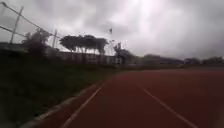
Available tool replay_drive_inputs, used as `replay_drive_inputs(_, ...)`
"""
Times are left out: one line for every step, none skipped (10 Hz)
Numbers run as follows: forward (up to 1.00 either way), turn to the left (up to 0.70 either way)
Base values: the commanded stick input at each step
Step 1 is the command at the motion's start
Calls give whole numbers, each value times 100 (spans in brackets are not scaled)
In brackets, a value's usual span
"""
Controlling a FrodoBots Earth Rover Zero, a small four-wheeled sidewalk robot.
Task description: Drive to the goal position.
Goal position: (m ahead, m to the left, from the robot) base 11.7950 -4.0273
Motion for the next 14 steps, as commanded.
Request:
replay_drive_inputs(70,-7)
replay_drive_inputs(70,0)
replay_drive_inputs(70,0)
replay_drive_inputs(70,0)
replay_drive_inputs(70,0)
replay_drive_inputs(70,0)
replay_drive_inputs(70,0)
replay_drive_inputs(70,0)
replay_drive_inputs(70,0)
replay_drive_inputs(70,0)
replay_drive_inputs(70,0)
replay_drive_inputs(70,0)
replay_drive_inputs(70,0)
replay_drive_inputs(70,0)
